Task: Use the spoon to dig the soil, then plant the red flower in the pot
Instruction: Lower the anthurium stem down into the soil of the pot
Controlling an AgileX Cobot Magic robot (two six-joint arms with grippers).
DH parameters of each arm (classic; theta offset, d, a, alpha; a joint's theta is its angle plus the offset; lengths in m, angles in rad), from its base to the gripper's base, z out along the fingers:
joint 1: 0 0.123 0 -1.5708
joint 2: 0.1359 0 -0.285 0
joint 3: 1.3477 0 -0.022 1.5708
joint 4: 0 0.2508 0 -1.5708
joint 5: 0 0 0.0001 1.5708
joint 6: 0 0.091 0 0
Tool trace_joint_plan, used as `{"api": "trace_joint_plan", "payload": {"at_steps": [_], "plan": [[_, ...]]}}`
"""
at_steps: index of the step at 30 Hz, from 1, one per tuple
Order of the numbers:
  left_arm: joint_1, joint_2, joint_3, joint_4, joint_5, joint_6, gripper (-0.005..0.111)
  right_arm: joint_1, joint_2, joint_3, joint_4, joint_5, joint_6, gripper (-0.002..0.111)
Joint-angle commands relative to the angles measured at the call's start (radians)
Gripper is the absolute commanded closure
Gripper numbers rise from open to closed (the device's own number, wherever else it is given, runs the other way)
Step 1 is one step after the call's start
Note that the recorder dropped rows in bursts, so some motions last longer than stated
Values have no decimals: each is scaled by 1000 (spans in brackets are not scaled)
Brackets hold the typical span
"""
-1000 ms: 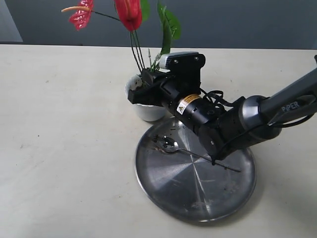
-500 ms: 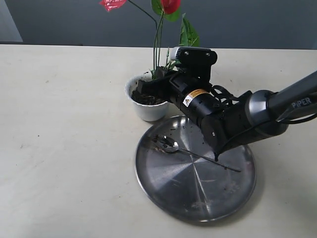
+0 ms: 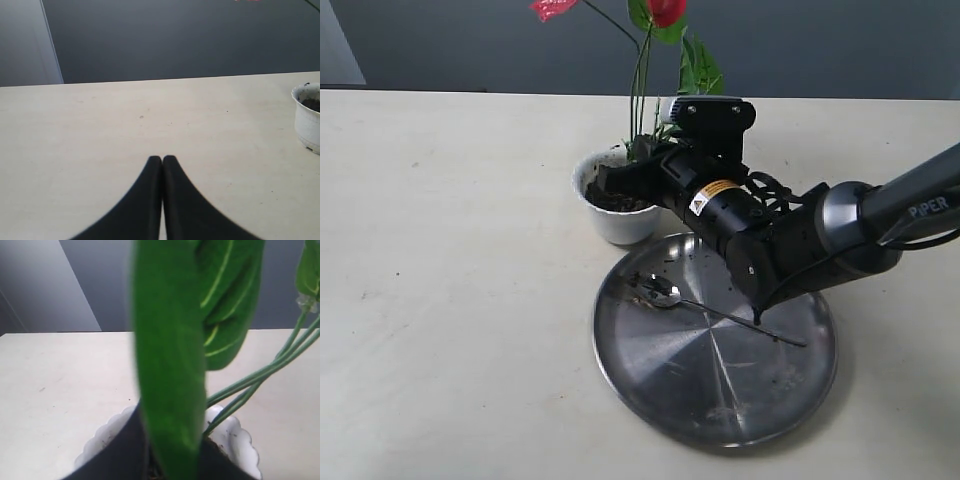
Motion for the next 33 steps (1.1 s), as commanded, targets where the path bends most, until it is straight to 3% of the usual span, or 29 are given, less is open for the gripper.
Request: {"api": "trace_joint_plan", "payload": {"at_steps": [1, 6, 33], "plan": [[-4, 5, -3, -3, -8, -1, 105, -4, 28, -3, -41, 266, -16, 109], [-4, 5, -3, -3, -8, -1, 105, -4, 28, -33, -53, 349, -24, 109], [-4, 5, -3, -3, -8, -1, 105, -4, 28, -33, -52, 351, -66, 107]]}}
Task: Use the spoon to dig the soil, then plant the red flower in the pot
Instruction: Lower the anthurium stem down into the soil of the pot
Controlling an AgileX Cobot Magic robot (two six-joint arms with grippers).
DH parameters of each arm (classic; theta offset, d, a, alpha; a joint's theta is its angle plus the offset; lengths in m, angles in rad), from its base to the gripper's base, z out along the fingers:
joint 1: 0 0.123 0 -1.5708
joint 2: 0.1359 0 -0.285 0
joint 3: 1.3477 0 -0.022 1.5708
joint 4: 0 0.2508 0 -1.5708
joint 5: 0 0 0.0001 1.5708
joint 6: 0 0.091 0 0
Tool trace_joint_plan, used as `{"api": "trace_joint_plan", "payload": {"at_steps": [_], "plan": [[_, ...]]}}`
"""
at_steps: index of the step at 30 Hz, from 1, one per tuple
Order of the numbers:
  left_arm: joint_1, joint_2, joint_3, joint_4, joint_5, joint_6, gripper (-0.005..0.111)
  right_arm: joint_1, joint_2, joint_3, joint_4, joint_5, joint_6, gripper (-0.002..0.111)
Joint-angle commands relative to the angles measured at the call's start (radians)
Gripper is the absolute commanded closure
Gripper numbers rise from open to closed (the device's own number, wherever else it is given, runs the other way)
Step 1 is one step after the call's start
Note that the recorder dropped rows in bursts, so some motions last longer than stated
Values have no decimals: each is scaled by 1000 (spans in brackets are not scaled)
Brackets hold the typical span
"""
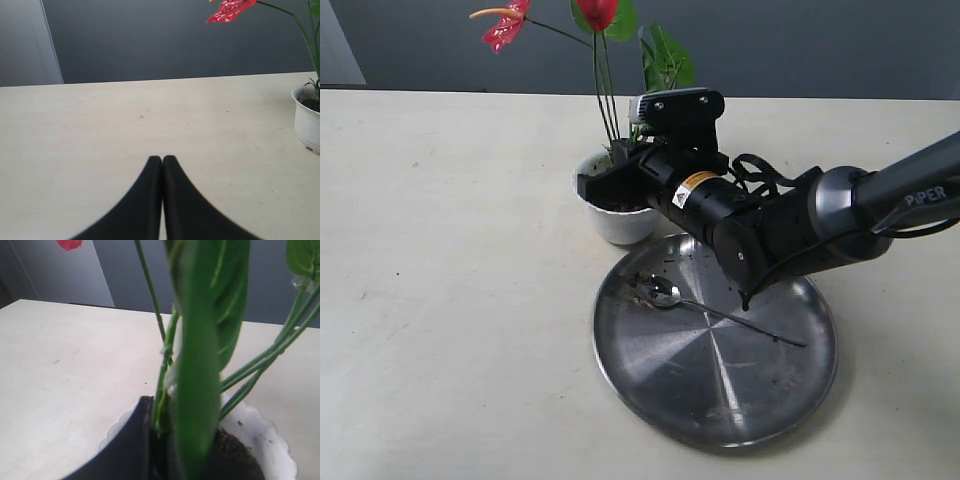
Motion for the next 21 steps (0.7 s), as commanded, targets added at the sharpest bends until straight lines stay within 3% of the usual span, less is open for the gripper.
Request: {"api": "trace_joint_plan", "payload": {"at_steps": [1, 6, 21], "plan": [[-4, 5, -3, -3, -8, -1, 105, -4, 34, 25, 15, 213, -7, 105], [-4, 5, -3, -3, -8, -1, 105, -4, 34, 25, 17, 213, -7, 85], [-4, 5, -3, -3, -8, -1, 105, -4, -21, 6, -13, 142, -40, 85]]}}
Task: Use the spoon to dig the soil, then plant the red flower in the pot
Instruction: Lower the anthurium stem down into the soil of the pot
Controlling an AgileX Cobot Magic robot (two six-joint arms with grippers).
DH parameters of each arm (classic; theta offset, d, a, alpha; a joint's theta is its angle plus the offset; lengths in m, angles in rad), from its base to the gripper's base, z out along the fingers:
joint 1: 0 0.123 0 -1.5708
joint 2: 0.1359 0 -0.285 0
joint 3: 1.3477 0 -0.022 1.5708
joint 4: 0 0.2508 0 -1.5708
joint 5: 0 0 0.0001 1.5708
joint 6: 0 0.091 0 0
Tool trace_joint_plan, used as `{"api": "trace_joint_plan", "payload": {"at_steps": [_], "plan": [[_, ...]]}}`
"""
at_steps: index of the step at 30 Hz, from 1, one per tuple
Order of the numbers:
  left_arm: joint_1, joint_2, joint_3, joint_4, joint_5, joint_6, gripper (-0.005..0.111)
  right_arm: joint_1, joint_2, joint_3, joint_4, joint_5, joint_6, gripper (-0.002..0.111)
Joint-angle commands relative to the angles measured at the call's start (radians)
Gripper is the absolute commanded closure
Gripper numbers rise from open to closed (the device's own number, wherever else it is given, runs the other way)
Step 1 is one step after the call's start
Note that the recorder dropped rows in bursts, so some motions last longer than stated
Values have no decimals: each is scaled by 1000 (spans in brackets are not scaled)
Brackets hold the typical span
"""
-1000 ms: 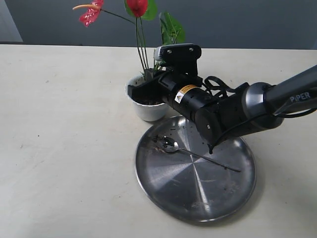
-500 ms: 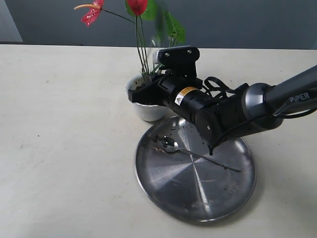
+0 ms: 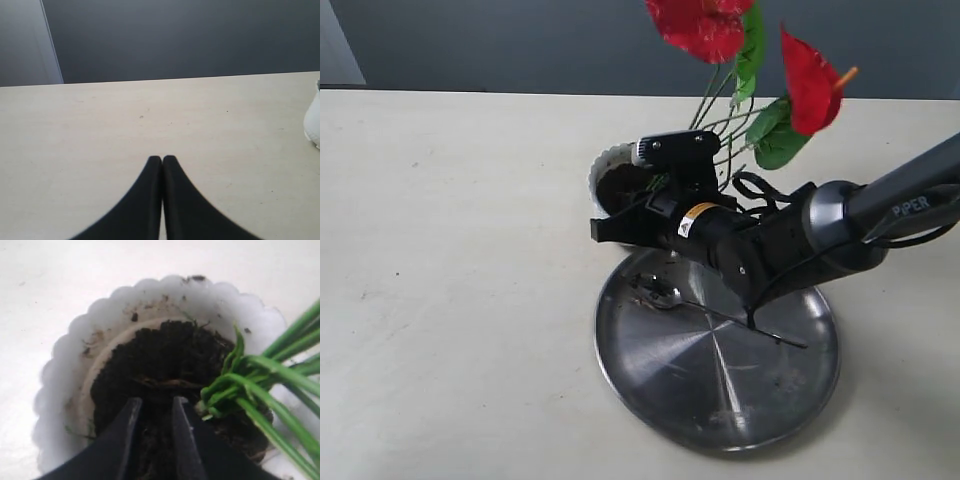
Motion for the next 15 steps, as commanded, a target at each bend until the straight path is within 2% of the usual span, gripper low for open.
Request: {"api": "trace_joint_plan", "payload": {"at_steps": [1, 6, 15], "plan": [[-4, 5, -3, -3, -8, -1, 105, -4, -50, -21, -18, 21, -53, 85], [-4, 5, -3, -3, -8, -1, 105, -4, -97, -81, -12, 143, -82, 85], [-4, 5, -3, -3, -8, -1, 105, -4, -146, -99, -14, 174, -90, 85]]}}
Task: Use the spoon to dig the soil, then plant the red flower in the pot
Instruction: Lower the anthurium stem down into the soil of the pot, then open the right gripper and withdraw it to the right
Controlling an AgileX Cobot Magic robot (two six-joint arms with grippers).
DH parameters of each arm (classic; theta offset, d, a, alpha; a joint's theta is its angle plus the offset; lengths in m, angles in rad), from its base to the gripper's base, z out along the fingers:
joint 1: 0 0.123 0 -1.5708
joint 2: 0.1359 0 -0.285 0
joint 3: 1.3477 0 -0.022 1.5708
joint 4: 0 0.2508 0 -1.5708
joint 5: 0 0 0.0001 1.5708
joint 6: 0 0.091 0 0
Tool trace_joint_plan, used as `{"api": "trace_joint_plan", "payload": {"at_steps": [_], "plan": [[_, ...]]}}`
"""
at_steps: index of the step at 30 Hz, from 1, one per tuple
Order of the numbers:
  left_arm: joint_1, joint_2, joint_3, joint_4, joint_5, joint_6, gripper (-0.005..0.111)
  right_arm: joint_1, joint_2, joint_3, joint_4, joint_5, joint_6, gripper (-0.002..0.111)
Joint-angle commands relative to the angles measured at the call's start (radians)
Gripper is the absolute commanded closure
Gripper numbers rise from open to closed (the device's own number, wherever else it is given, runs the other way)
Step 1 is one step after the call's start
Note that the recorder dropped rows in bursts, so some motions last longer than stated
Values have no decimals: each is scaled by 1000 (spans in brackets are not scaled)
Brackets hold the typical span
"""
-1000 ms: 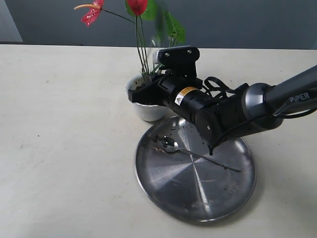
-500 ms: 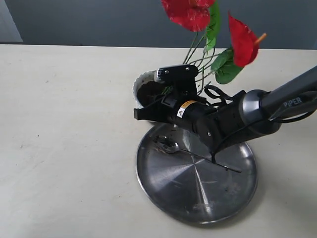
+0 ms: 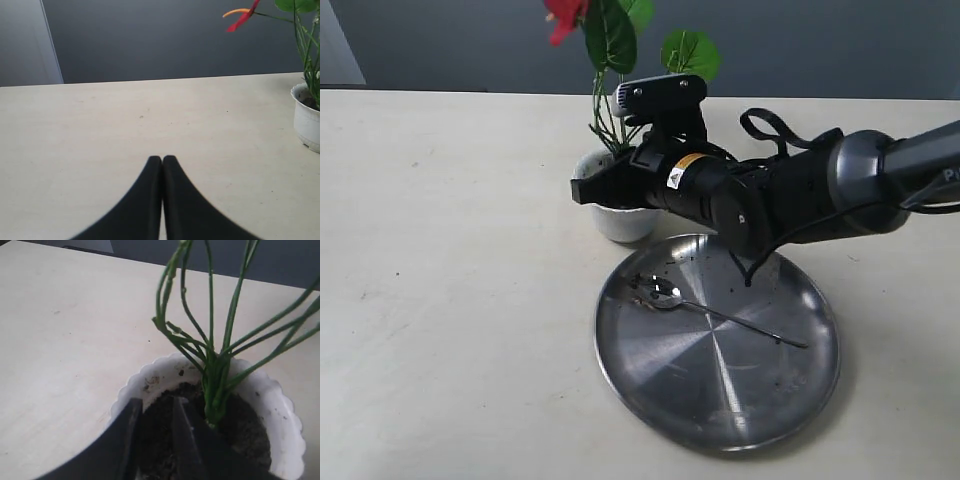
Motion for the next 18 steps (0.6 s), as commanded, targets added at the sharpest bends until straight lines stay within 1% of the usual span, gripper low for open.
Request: {"api": "trace_joint_plan", "payload": {"at_steps": [1, 4, 6, 7, 8, 9, 10, 13, 18], "plan": [[-4, 5, -3, -3, -8, -1, 105, -4, -45, -4, -6, -7, -21, 85], [-4, 5, -3, -3, -8, -1, 105, -4, -76, -4, -3, 10, -34, 85], [-4, 5, -3, -3, -8, -1, 105, -4, -111, -4, 7, 72, -34, 86], [-4, 5, -3, -3, -8, -1, 105, -4, -128, -4, 7, 113, -38, 89], [-4, 5, -3, -3, -8, -1, 105, -4, -152, -4, 7, 171, -43, 96], [-4, 5, -3, -3, -8, -1, 105, -4, -179, -4, -10, 235, -45, 106], [-4, 5, -3, -3, -8, -1, 105, -4, -209, -4, -26, 298, -53, 108], [-4, 5, -3, -3, -8, -1, 105, -4, -307, 4, -35, 435, -108, 109], [-4, 5, -3, -3, -8, -1, 105, -4, -520, 125, -35, 454, -121, 109]]}}
